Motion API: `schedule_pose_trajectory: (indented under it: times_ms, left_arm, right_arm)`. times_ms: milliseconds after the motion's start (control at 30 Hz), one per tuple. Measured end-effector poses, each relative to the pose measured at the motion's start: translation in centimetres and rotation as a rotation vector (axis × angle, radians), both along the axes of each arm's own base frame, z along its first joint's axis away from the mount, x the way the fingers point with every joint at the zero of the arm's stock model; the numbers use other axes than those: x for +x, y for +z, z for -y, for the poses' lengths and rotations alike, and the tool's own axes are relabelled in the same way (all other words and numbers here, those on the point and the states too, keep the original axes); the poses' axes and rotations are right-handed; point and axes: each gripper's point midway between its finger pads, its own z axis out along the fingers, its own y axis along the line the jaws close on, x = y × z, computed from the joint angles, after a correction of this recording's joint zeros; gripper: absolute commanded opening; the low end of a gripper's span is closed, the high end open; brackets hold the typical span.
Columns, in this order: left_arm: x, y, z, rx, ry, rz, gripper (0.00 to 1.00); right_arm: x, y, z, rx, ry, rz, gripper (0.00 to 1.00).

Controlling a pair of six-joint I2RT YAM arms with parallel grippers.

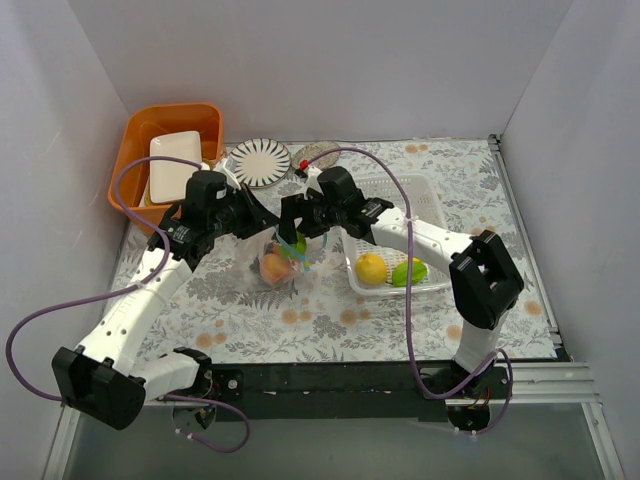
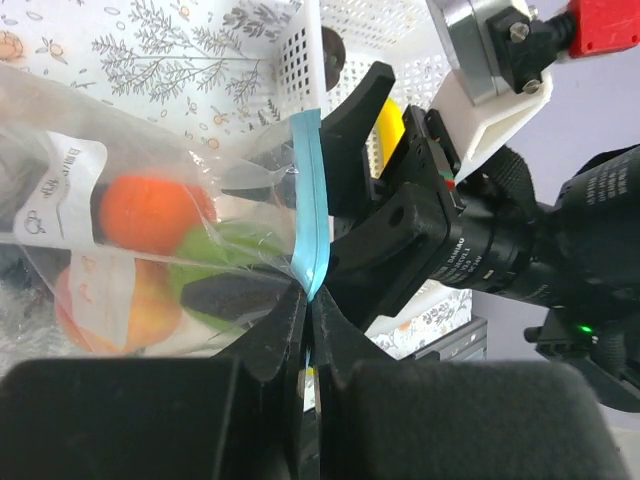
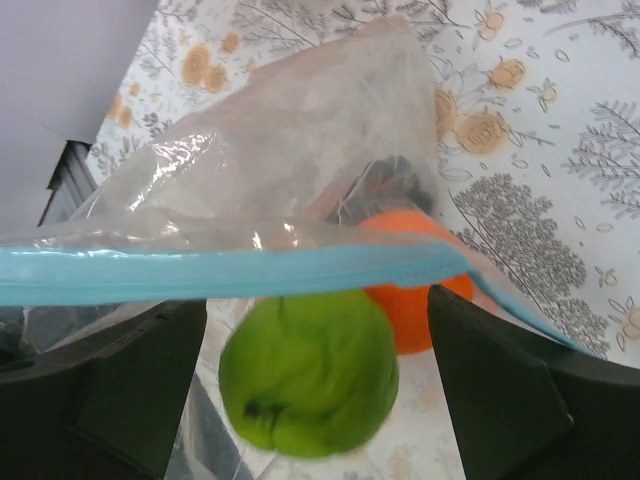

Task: Place the food in the zip-top bag and seal the zipper
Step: Place the fake fruit in the zipper food storage bag, then adjust the zipper food storage bag at the center of the board.

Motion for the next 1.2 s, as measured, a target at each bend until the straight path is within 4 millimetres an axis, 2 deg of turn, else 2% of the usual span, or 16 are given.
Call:
schedule_pose_trajectory:
  times_ms: [167,267,467,533,600,667,800,900,933,967,1000,1067,1133,1200]
  left_arm:
    - [0.1,0.9,-0.3,0.003,0.017,0.024,0.00]
    - [0.2,0.8,-0.4,0.006,0.024,0.022,0.00]
    - [0.4,0.8,-0.6,0.011,0.039,0.024,0.00]
    - [0.4,0.8,-0.6,0.012,0.041,0.025,0.00]
    - [0.4,0.8,-0.7,0.013,0.042,0.025,0.00]
    - [0.4,0.8,-0.7,0.013,0.042,0.025,0.00]
    - [0.5,0.7,-0.6,0.015,0.041,0.023,0.00]
    - [0.5,0.7,-0.6,0.016,0.041,0.023,0.00]
    - [0.5,0.6,-0.6,0.017,0.041,0.023,0.00]
    - [0.5,0.6,-0.6,0.017,0.041,0.023,0.00]
    - [0.5,0.6,-0.6,0.017,0.041,0.023,0.00]
    - [0.5,0.7,-0.6,0.017,0.041,0.024,0.00]
    - [0.5,0.6,-0.6,0.017,0.041,0.023,0.00]
    - [0.5,0.6,-0.6,0.017,0.041,0.023,0.00]
  right_arm:
    - [-0.2,1.2,0.4,0.062,0.004,0.031,0.98]
    - [0.1,2.8,2.3,0.070,-0.043,0.073,0.98]
    - [1.7,8.0,7.0,0.055,-0.219,0.228,0.98]
    - [1.7,8.6,8.1,0.041,-0.256,0.256,0.98]
    - [1.7,7.9,9.0,0.003,-0.291,0.249,0.95]
    - [1.7,6.3,9.5,-0.039,-0.304,0.223,0.90]
    - [0.9,1.1,10.0,-0.147,-0.299,0.110,0.81]
    - [-0.1,-2.0,10.5,-0.209,-0.293,0.027,0.72]
    - [-0.3,-2.4,10.6,-0.216,-0.289,0.016,0.65]
    - [-0.5,-2.6,10.5,-0.217,-0.283,0.004,0.62]
    - [-0.6,-2.8,10.4,-0.215,-0.275,-0.003,0.48]
    - [-0.9,-2.7,10.1,-0.203,-0.257,-0.009,0.35]
    - [-1.1,-2.4,9.7,-0.182,-0.237,-0.016,0.11]
    - [-1.3,-2.2,9.3,-0.165,-0.219,-0.019,0.03]
